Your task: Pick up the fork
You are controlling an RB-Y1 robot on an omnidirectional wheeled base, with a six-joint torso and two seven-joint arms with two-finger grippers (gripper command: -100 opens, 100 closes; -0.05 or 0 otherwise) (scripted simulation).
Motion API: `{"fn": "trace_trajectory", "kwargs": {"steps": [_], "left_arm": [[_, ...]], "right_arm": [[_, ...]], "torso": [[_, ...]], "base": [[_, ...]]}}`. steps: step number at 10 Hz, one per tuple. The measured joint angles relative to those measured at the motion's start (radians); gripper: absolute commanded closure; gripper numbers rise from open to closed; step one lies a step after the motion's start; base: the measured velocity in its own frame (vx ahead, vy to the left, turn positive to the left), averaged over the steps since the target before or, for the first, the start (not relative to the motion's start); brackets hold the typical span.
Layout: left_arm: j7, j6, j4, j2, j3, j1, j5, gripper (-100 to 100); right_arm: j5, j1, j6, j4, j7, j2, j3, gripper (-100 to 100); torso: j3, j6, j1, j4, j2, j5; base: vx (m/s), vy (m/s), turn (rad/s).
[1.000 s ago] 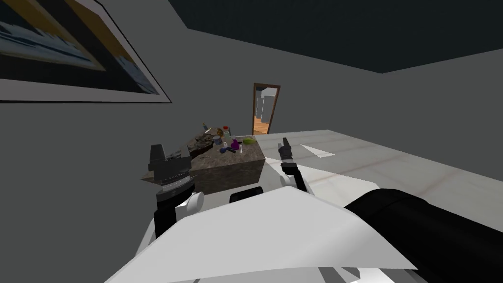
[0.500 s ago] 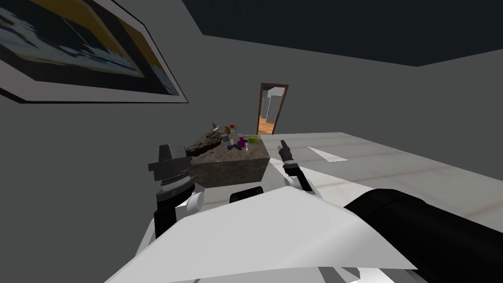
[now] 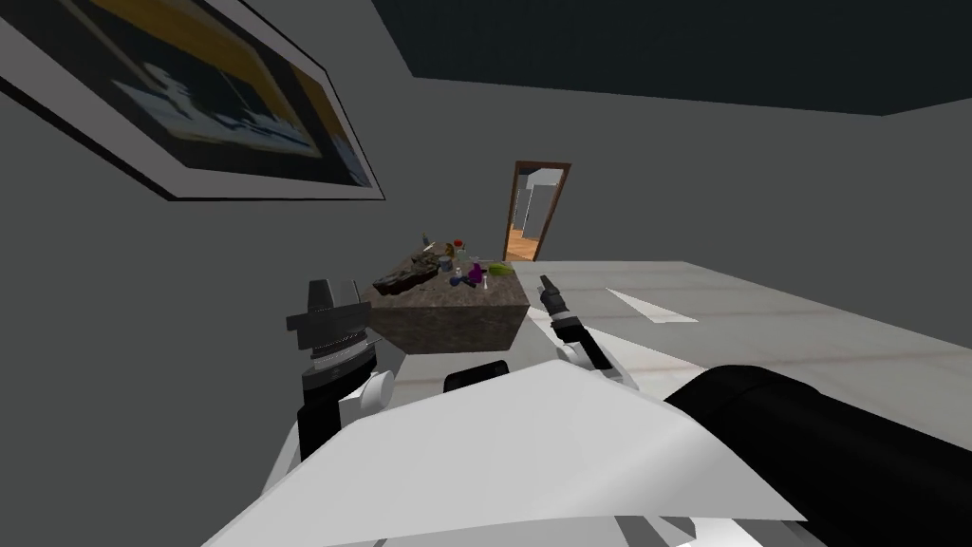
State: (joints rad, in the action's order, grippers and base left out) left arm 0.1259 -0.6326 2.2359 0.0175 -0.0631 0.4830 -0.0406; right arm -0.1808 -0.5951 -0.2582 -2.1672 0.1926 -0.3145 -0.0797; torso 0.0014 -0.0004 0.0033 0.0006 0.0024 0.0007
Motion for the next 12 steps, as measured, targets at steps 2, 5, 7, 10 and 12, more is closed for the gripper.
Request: {"fn": "trace_trajectory", "kwargs": {"steps": [2, 5, 7, 10, 12], "left_arm": [[0.000, 0.000, 0.000, 0.000, 0.000, 0.000, 0.000, 0], [0.000, 0.000, 0.000, 0.000, 0.000, 0.000, 0.000, 0], [0.000, 0.000, 0.000, 0.000, 0.000, 0.000, 0.000, 0], [0.000, 0.000, 0.000, 0.000, 0.000, 0.000, 0.000, 0], [0.000, 0.000, 0.000, 0.000, 0.000, 0.000, 0.000, 0]], "right_arm": [[-0.025, -0.014, 0.025, 0.004, 0.008, -0.052, -0.004, -100], [-0.057, -0.032, 0.056, 0.018, 0.024, -0.125, -0.002, -100], [-0.084, -0.050, 0.078, 0.030, 0.031, -0.182, -0.005, -100], [-0.125, -0.073, 0.118, 0.050, 0.047, -0.262, -0.003, -100], [-0.151, -0.091, 0.133, 0.074, 0.054, -0.320, -0.001, -100]], "torso": [[0.000, 0.000, 0.000, 0.000, 0.000, 0.000], [0.000, 0.001, 0.000, 0.000, 0.000, 0.000], [0.000, 0.001, -0.001, 0.000, -0.001, 0.000], [0.000, 0.000, 0.000, 0.000, 0.000, 0.000], [-0.001, 0.000, 0.001, 0.000, -0.002, 0.000]], "base": [[-0.025, 0.057, 0.136], [-0.027, 0.066, 0.160], [-0.015, 0.058, 0.147], [-0.015, 0.069, 0.130], [0.007, 0.071, 0.163]]}}
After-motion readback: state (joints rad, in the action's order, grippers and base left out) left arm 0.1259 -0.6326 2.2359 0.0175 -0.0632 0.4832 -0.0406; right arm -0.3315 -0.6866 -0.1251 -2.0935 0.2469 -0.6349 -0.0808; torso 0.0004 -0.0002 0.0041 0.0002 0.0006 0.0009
